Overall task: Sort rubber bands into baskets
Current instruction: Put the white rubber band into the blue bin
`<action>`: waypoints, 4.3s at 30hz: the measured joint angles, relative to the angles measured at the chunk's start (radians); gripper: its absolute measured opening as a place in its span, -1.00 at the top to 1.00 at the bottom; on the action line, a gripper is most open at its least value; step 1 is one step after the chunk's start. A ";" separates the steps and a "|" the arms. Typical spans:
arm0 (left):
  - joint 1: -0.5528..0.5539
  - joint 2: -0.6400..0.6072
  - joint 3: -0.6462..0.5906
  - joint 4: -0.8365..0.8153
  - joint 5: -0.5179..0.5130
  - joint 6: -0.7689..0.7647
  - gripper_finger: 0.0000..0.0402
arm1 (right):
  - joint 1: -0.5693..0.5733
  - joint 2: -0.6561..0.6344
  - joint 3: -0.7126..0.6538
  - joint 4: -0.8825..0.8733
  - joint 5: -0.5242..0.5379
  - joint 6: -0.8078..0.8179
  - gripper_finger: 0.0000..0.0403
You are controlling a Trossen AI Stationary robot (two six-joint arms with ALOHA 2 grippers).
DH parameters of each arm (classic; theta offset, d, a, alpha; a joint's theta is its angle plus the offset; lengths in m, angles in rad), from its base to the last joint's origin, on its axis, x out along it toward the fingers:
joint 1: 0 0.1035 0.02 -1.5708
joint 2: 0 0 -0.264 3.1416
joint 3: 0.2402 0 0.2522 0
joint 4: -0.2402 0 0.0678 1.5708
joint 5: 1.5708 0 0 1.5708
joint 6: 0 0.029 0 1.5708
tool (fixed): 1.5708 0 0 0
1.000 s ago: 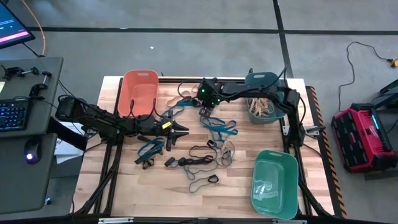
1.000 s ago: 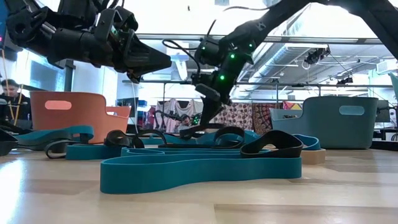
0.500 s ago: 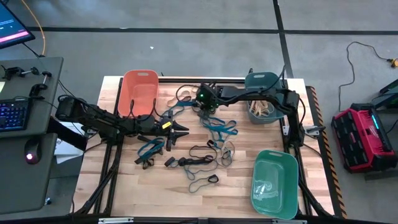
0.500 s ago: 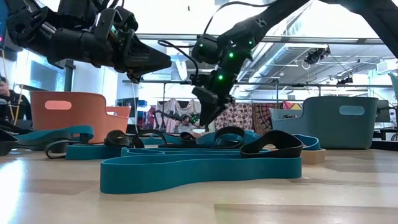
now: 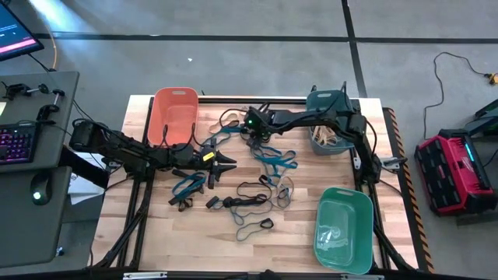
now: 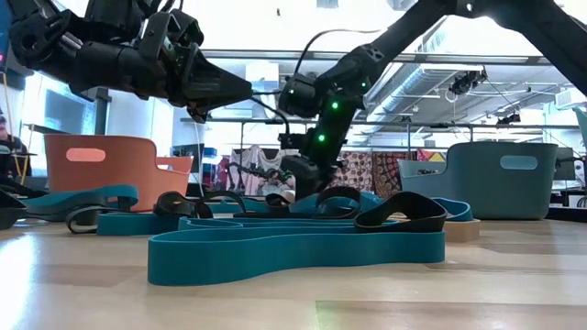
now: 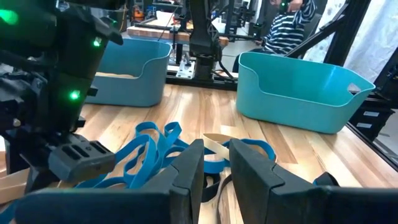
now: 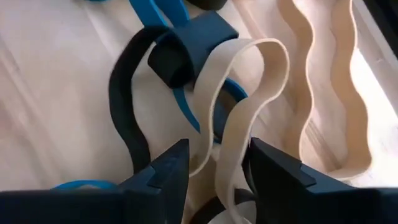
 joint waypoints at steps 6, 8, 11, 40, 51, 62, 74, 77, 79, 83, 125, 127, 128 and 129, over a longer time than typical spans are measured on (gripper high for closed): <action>0.000 0.000 0.000 0.000 0.000 0.000 0.66 | 0.000 -0.001 0.000 -0.014 0.001 -0.008 0.50; 0.000 0.000 0.000 0.000 0.000 0.000 0.66 | 0.000 -0.003 0.000 -0.029 0.002 -0.011 0.70; 0.000 0.000 0.000 0.000 0.000 0.000 0.66 | 0.000 -0.003 0.000 -0.048 0.003 -0.025 0.95; 0.000 0.000 0.000 0.001 0.000 0.005 0.66 | 0.007 -0.231 0.001 -0.052 -0.015 0.021 1.00; -0.009 0.000 0.000 0.000 0.000 0.002 0.66 | 0.038 -0.110 0.001 -0.058 -0.065 0.045 1.00; -0.014 0.000 0.000 0.000 0.000 0.007 0.66 | 0.035 -0.044 0.001 -0.055 0.017 0.020 0.87; -0.014 0.000 0.000 0.000 0.000 0.008 0.66 | 0.034 -0.044 0.001 -0.057 0.047 -0.024 0.40; -0.014 0.000 0.000 0.000 0.000 0.008 0.66 | 0.033 -0.044 0.001 -0.058 0.048 -0.027 0.49; -0.014 0.000 0.000 0.000 0.000 0.008 0.66 | 0.033 -0.044 0.001 -0.058 0.049 -0.036 0.65; -0.014 0.000 0.000 0.000 0.000 0.008 0.66 | 0.039 -0.044 0.001 -0.058 0.049 -0.052 0.96; -0.019 0.000 0.000 -0.027 -0.001 0.008 0.66 | 0.077 -0.101 0.001 0.225 0.127 0.026 1.00; -0.019 0.000 0.000 -0.027 -0.001 0.008 0.66 | 0.077 -0.101 0.001 0.222 0.138 0.026 1.00; -0.019 0.000 0.000 -0.027 -0.001 0.008 0.66 | 0.078 -0.101 0.001 0.219 0.145 0.027 1.00; -0.019 0.000 0.000 -0.027 -0.001 0.009 0.66 | 0.079 -0.101 0.001 0.217 0.147 0.030 1.00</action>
